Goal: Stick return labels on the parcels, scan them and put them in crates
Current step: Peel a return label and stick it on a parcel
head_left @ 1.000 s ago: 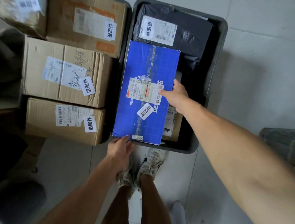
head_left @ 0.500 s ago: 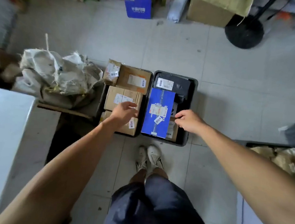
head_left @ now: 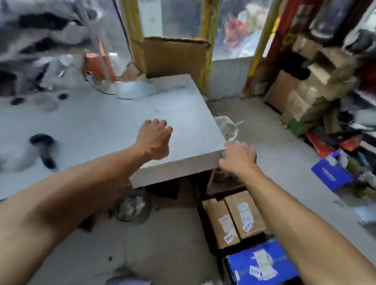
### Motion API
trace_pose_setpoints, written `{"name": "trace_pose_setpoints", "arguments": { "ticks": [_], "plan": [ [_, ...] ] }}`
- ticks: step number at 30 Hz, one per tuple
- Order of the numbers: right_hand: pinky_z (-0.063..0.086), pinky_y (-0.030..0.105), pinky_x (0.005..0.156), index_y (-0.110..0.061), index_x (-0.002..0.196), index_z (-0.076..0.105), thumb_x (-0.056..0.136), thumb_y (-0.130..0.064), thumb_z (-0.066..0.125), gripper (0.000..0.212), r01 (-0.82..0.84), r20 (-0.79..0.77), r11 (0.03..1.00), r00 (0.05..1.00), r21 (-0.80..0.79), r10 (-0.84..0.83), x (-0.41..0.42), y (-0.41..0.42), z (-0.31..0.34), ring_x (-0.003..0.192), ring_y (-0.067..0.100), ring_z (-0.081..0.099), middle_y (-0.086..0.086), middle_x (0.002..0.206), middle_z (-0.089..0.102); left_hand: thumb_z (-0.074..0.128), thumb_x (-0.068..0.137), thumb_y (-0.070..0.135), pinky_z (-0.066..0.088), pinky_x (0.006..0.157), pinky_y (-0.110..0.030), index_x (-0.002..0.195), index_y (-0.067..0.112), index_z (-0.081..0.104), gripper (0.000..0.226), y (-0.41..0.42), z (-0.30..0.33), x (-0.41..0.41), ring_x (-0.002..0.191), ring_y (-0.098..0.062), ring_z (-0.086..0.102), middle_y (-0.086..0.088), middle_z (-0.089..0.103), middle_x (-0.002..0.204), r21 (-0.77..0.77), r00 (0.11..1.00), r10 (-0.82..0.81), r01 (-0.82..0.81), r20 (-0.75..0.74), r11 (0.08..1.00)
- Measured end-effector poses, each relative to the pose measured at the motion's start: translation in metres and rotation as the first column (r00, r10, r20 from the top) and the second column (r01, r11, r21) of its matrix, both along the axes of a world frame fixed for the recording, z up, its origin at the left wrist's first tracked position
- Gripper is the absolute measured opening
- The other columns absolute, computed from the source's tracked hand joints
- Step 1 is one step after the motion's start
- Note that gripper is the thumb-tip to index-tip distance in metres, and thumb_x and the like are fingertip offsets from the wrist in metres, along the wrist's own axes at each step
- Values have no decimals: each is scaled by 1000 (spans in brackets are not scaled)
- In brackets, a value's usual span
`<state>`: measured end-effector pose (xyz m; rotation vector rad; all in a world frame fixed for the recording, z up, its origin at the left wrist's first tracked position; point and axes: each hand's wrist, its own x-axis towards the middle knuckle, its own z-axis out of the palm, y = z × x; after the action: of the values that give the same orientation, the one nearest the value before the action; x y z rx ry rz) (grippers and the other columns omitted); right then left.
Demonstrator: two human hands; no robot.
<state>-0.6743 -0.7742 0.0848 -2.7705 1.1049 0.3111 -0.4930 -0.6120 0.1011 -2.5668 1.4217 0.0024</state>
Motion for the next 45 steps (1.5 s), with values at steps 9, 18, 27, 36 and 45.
{"name": "trace_pose_setpoints", "arguments": {
  "ticks": [9, 18, 27, 36, 45],
  "plan": [
    [39, 42, 98, -18, 137, 49, 94, -38, 55, 47, -598, -12, 770, 791, -222, 612, 291, 251, 51, 127, 31, 47, 9, 133, 57, 55, 90, 32, 40, 96, -37, 122, 17, 57, 36, 313, 41, 166, 119, -30, 54, -9, 57, 127, -68, 847, 521, -516, 111, 854],
    [42, 40, 98, -17, 136, 50, 92, -41, 58, 51, -844, 12, 497, 506, -202, 863, 425, 470, 52, 126, 29, 49, 9, 135, 56, 56, 92, 39, 39, 99, -42, 128, 16, 53, 42, 527, 35, 220, 122, -30, 48, -10, 53, 131, -123, 561, 828, -820, 14, 558],
    [42, 41, 101, -19, 136, 51, 92, -41, 60, 50, -917, 10, 366, 369, -156, 929, 530, 584, 29, 125, 29, 50, 8, 134, 58, 53, 94, 40, 40, 100, -43, 132, 14, 51, 46, 628, 11, 283, 124, -32, 47, -11, 51, 133, -69, 419, 906, -907, -56, 415],
    [44, 38, 85, -18, 127, 55, 91, -43, 61, 44, -919, 61, 383, 379, -91, 923, 675, 646, 17, 115, 28, 54, 8, 126, 61, 55, 92, 38, 44, 85, -39, 130, 16, 53, 44, 701, 1, 416, 119, -29, 50, -8, 53, 131, -98, 360, 915, -932, -179, 348],
    [50, 39, 96, -19, 137, 52, 93, -41, 57, 49, -861, 164, 468, 500, 198, 850, 790, 697, 3, 116, 27, 56, 8, 133, 59, 61, 89, 40, 54, 83, -40, 109, 19, 57, 29, 745, -9, 527, 103, -24, 57, -2, 57, 110, -223, 231, 848, -965, -477, 137]
  ]
}}
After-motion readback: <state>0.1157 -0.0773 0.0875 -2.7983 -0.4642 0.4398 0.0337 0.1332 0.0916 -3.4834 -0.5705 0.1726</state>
